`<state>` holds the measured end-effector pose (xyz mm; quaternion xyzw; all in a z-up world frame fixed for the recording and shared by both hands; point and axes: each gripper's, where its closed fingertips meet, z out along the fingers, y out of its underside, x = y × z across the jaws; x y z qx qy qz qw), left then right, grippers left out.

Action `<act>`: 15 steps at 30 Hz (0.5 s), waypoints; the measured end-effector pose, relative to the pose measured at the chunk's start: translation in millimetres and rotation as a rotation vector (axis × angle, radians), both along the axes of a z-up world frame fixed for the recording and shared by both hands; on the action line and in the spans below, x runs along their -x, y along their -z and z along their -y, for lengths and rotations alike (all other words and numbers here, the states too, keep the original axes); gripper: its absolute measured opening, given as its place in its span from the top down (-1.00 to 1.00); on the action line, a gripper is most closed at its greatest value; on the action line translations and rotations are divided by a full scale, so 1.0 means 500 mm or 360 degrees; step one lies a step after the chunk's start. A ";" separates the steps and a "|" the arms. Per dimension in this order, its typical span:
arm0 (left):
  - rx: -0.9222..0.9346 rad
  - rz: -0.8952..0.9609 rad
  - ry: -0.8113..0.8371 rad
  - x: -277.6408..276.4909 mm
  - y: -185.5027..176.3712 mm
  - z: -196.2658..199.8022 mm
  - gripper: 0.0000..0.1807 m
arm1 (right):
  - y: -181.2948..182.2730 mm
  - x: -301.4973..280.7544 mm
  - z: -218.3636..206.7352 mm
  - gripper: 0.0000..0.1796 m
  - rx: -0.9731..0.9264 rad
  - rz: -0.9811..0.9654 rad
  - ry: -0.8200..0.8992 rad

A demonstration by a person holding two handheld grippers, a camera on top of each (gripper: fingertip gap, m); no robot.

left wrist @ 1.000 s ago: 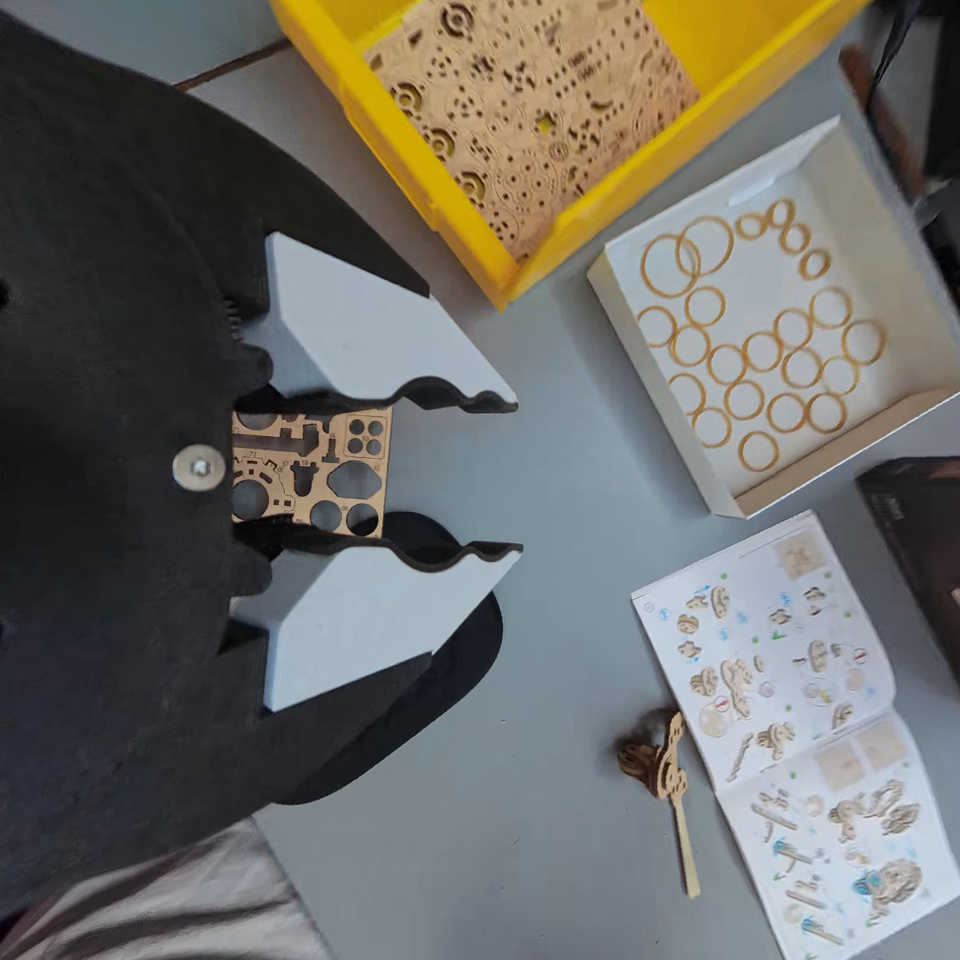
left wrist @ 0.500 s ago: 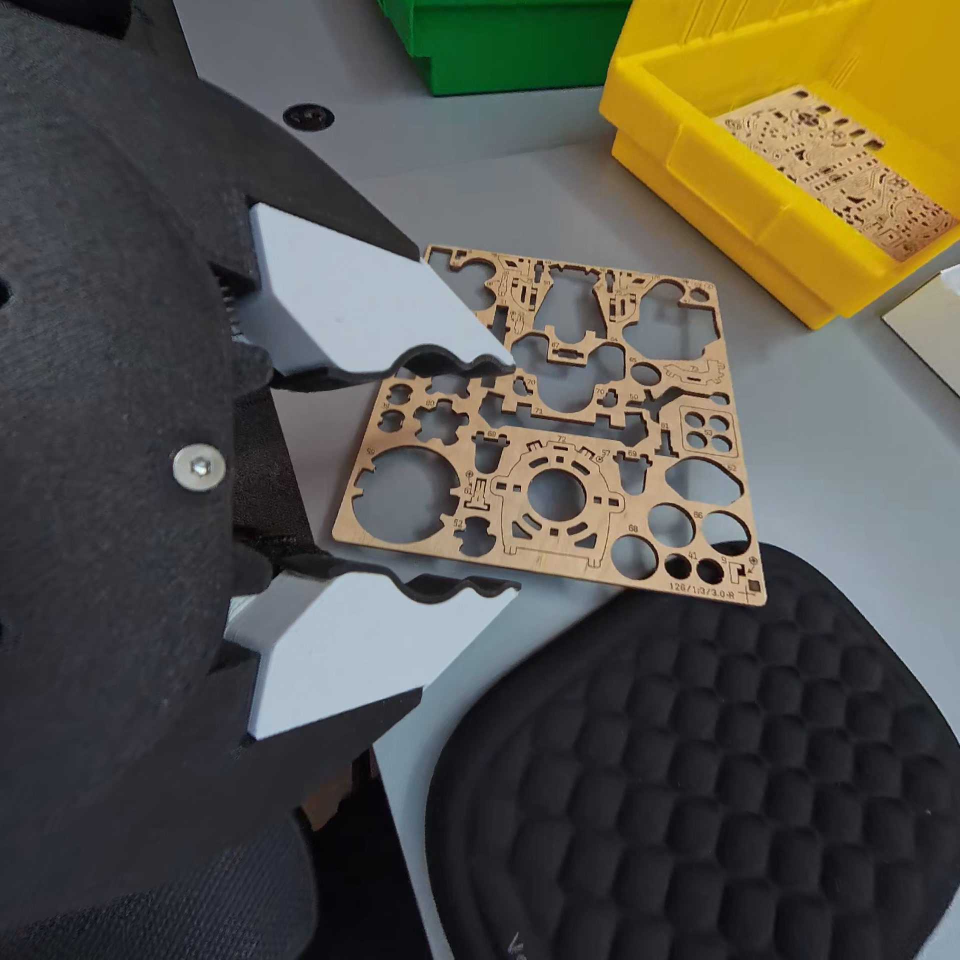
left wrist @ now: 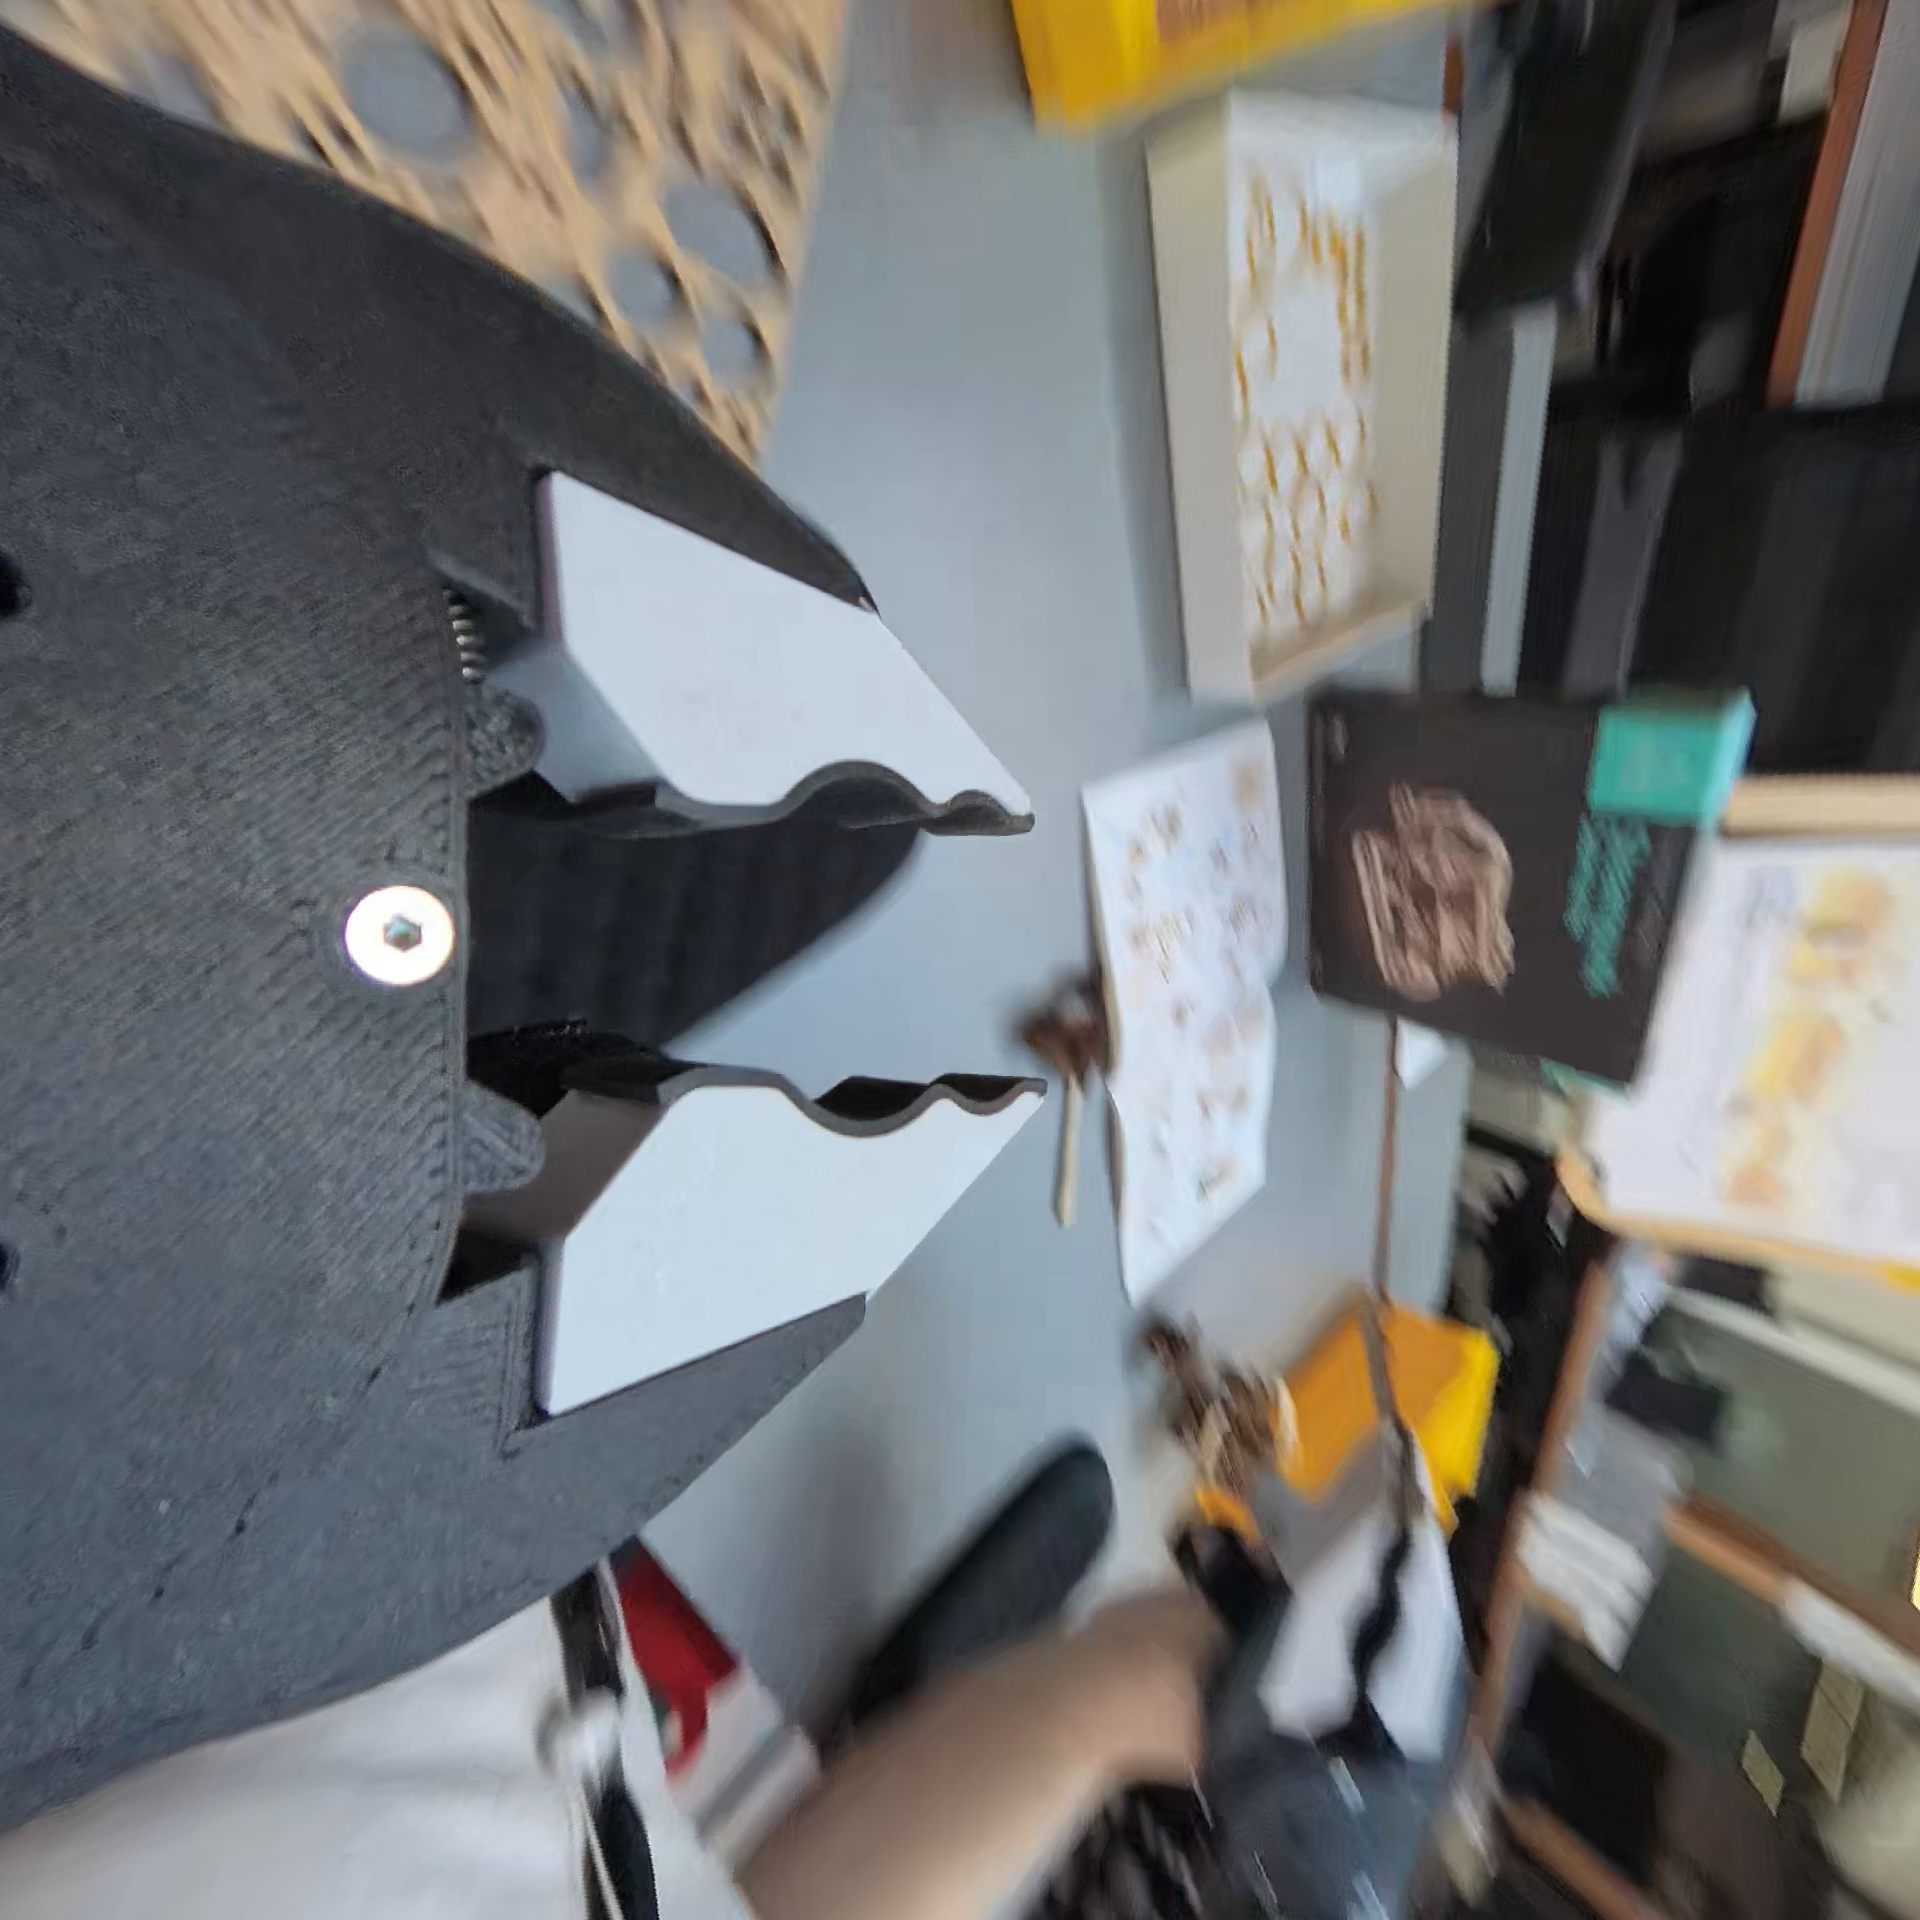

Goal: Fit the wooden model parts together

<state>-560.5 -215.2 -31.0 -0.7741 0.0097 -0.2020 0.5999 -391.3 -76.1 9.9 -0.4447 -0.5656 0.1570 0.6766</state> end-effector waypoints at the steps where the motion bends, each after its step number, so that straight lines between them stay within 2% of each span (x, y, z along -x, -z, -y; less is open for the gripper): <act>1: -0.0064 0.0219 0.0177 -0.081 -0.022 -0.027 0.58 | -0.003 0.002 0.007 0.98 -0.0187 0.0017 0.0084; 4: -0.0075 0.0669 0.0605 -0.258 -0.050 -0.087 0.63 | 0.003 0.020 0.040 0.99 -0.0755 0.0157 0.0214; 6: -0.0063 0.0873 0.0739 -0.315 -0.065 -0.117 0.64 | 0.023 0.029 0.061 0.98 -0.0921 0.0217 0.0185; 10: 0.0091 0.0887 0.0812 -0.369 -0.037 -0.160 0.58 | 0.046 0.031 0.075 0.98 -0.1074 0.0295 0.0188; 15: 0.0091 0.0962 0.0792 -0.378 -0.028 -0.182 0.79 | 0.049 0.033 0.084 0.98 -0.1204 0.0302 0.0230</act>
